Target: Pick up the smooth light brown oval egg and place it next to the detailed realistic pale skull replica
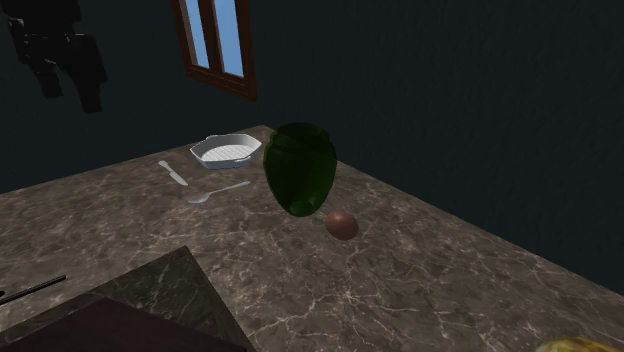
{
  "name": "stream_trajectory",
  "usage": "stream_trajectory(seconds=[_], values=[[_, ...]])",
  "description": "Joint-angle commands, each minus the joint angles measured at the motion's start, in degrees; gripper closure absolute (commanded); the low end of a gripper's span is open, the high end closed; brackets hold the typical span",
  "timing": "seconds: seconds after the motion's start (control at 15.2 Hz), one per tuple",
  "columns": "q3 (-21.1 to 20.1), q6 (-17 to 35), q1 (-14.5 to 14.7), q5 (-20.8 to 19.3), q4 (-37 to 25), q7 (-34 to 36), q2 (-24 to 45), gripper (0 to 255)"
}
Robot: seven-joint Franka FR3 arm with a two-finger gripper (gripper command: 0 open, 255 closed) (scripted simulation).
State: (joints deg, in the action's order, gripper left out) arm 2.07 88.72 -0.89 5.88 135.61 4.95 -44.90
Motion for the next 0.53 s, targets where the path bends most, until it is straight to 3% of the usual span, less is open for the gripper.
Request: stream_trajectory(seconds=[0.0,0.46], values=[[0.0,0.0,0.0,0.0,0.0,0.0,0.0,0],[9.5,7.2,-0.7,-6.6,5.3,-15.9,2.0,0]])
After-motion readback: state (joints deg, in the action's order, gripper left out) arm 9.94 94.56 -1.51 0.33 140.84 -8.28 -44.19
